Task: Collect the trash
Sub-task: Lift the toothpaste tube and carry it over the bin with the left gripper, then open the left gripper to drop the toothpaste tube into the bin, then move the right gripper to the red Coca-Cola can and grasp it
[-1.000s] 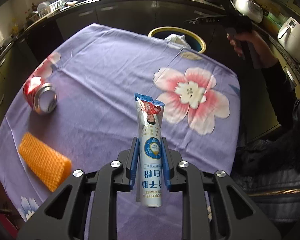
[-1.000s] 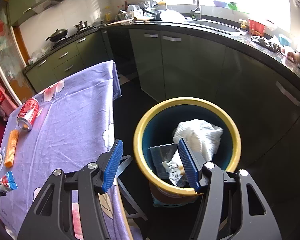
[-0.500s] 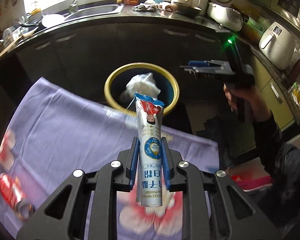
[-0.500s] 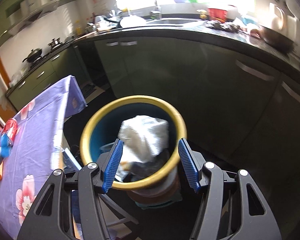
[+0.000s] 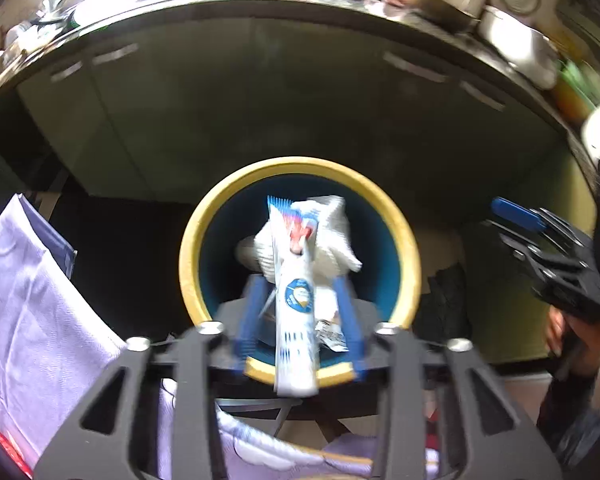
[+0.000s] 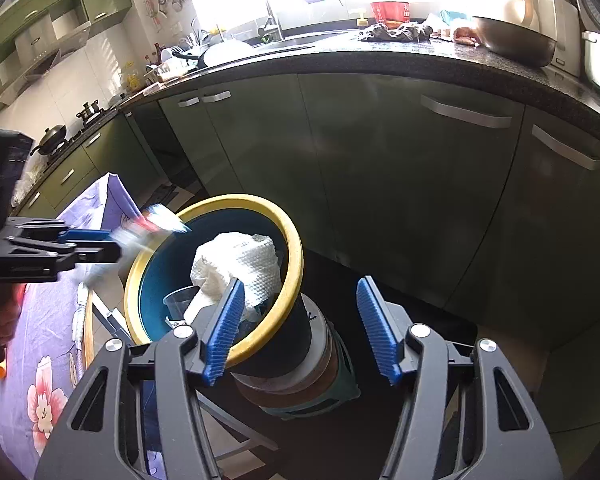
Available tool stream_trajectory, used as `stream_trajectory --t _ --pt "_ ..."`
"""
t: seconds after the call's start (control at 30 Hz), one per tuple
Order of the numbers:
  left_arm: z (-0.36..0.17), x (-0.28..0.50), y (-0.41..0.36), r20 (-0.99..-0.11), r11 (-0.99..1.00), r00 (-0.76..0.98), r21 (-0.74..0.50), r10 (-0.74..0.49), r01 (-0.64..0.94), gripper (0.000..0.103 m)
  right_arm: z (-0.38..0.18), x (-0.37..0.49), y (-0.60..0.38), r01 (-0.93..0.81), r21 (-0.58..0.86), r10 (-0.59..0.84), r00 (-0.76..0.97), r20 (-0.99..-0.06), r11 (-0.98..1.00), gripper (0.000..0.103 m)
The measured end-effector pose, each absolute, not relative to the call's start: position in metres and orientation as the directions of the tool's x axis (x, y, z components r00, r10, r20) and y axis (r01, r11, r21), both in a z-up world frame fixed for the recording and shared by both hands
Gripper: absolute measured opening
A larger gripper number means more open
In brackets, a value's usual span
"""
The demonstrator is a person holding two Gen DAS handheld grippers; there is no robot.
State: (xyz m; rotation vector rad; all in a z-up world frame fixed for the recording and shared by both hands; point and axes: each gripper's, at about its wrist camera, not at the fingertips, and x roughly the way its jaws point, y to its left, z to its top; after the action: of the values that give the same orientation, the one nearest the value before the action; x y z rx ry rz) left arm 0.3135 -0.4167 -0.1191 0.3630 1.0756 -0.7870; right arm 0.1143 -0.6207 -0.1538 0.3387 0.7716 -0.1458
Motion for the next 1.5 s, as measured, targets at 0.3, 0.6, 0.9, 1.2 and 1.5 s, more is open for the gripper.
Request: stream_trajectory --t 0.3,0.6,0.9,1.2,1.5 --pt "-0.082 0.274 -0.337 -0.801 0.733 0.365 -0.13 -0.474 0.668 0.054 -0.149 0.115 -0.602 0.222 0.248 0.015 0.716 -0.698 0.943 0.062" --pt "-0.06 0.193 -0.204 -0.666 0.838 0.584 -0.118 -0.465 0.533 0.061 -0.14 0.133 -0.543 0.148 0.208 0.048 0.697 -0.716 0.967 0.062" --pt "-0.073 0.146 -0.05 -0.621 0.963 0.737 -0.138 -0.267 0.232 0.082 -0.111 0.173 -0.426 -0.074 0.133 0.148 0.662 -0.735 0.988 0.063" --pt "-0.098 0.126 0.033 -0.636 0.997 0.769 -0.068 -0.063 0.026 0.083 -0.086 0.215 -0.252 -0.366 0.146 0.343 0.562 -0.753 0.919 0.068" --pt "-0.098 0.111 0.053 -0.621 0.998 0.783 -0.022 0.037 -0.065 0.087 -0.079 0.259 -0.104 -0.52 0.26 0.475 0.336 -0.813 0.814 0.086"
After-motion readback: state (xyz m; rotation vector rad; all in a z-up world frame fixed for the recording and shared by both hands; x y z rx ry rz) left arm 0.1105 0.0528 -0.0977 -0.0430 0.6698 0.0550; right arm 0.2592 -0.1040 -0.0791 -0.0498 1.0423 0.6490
